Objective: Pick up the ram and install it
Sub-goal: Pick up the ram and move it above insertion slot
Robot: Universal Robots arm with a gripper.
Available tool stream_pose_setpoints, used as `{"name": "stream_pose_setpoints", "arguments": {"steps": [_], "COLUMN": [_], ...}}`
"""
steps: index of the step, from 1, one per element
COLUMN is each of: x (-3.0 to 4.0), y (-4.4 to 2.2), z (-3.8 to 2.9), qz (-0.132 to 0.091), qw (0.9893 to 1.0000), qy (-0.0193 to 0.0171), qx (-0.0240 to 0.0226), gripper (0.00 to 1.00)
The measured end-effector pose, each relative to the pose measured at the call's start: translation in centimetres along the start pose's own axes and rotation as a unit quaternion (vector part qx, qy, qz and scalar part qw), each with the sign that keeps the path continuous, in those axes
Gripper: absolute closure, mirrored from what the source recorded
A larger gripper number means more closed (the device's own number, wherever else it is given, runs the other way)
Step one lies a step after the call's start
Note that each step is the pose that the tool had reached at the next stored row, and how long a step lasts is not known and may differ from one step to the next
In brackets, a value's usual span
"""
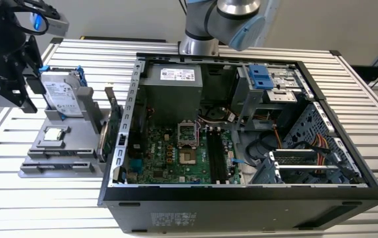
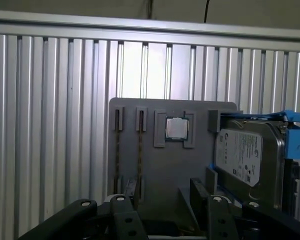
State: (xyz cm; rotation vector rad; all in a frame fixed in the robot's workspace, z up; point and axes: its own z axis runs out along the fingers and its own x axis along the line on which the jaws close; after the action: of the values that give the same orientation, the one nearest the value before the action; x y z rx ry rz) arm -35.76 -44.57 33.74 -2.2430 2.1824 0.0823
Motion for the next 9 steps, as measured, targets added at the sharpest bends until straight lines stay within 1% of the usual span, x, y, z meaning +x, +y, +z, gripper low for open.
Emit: {"name": "stream_pose_setpoints", "arguments": {"steps": [5, 7, 9], "x": [0.02, 0.03, 0.04], "y": [-0.01, -0.02, -0.02], "z": [0.47, 0.68, 0.9], "qz": [0.0, 0.0, 0.0], "qw": [1.0, 1.0, 1.0], "qy": [0.0, 0.0, 0.0002], "qx": [0.0009, 0.0027, 0.0061], "gripper": [0.0, 0.0, 0.0]}}
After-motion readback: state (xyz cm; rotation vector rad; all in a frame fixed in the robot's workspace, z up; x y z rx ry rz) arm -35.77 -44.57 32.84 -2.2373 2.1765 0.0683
